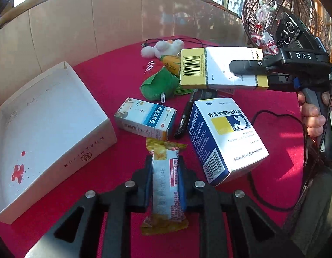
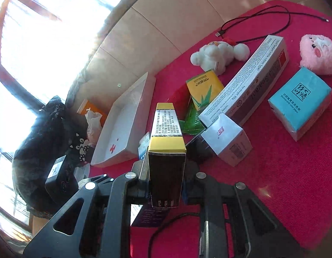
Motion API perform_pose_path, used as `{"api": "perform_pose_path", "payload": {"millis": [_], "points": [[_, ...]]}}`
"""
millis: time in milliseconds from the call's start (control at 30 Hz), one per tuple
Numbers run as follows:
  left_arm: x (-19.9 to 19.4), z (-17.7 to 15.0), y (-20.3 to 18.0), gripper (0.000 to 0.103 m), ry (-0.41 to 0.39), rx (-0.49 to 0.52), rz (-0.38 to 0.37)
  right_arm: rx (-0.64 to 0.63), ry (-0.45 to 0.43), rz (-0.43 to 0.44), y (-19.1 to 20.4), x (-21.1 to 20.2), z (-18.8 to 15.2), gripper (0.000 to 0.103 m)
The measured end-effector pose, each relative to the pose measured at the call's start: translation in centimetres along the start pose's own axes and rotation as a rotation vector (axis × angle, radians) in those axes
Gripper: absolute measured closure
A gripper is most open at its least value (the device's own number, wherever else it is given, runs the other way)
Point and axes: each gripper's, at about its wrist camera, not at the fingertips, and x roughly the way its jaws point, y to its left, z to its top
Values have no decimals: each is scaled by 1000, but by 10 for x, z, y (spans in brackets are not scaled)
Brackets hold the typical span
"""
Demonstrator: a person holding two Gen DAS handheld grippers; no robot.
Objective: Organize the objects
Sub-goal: 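Carry the snack bar and yellow-topped box into the white tray with both tools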
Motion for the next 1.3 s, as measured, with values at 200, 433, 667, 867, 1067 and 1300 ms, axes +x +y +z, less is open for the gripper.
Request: {"api": "perform_pose_path", "payload": {"millis": [200, 433, 667, 867, 1067, 1300], "points": [[-25, 10, 10, 84, -74, -105, 150, -191, -121, -135, 37, -16, 4, 83], [-54, 18, 31, 84, -197, -217, 331, -462, -339, -365, 91, -40, 1, 83], [-69, 11, 53, 84, -225, -318, 436, -529, -364, -381, 113, -42, -2, 83], [-79, 4, 63, 84, -257, -386, 459, -522, -361, -373, 123, -33, -2, 83], [-88, -2, 64, 84, -252, -390, 529, -540, -354, -355, 139, -19, -2, 83], [-97, -10, 72, 84, -251, -419, 586, -540, -326, -359, 152, 1, -1, 83]]}}
